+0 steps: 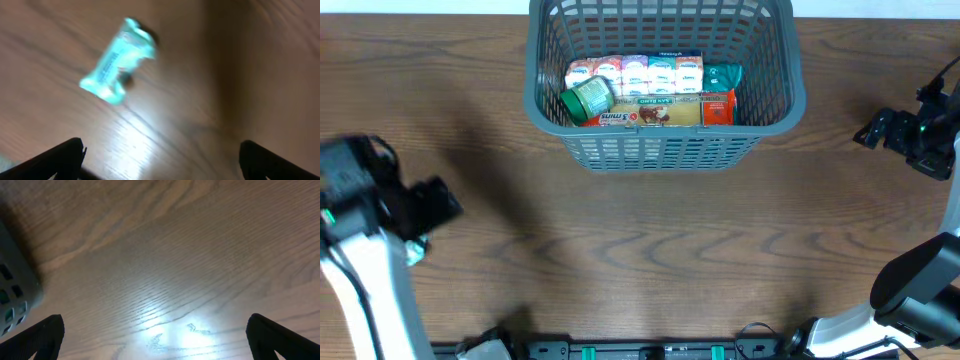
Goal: Pack container
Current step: 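Move the left gripper back down to the mint-green wrapped bar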
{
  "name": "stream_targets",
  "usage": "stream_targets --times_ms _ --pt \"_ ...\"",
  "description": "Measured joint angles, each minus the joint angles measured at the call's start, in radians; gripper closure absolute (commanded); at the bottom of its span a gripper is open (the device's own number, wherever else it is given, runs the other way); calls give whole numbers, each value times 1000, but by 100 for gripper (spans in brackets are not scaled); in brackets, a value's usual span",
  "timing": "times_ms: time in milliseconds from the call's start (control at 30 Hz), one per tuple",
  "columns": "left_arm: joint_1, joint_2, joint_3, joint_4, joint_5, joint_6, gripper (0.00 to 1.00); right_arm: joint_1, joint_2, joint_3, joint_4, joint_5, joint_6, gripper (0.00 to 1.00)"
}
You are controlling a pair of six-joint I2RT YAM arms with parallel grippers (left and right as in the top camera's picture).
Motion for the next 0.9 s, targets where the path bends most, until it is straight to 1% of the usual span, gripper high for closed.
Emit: stream_targets --times_ms 100,167,233,333,467,567,800,900 --pt "-17 -198 -103 88 20 42 2 0 0 0 1 0 0 1" --pt "-18 -294 -145 146 11 68 2 0 0 0 1 1 0 1" --pt "-18 -358 -178 184 -11 104 2 0 0 0 1 0 0 1" --pt "-18 -374 -200 202 -33 184 2 0 0 0 0 0 0 1" --pt "-18 -297 -201 175 -48 326 2 0 0 0 0 0 0 1" --pt "-18 -179 -201 172 -56 407 2 0 0 0 0 0 0 1" --pt "-7 41 -201 188 -57 511 2 0 0 0 -1 0 0 1" --pt "34 118 -201 226 -57 533 2 0 0 0 0 0 0 1"
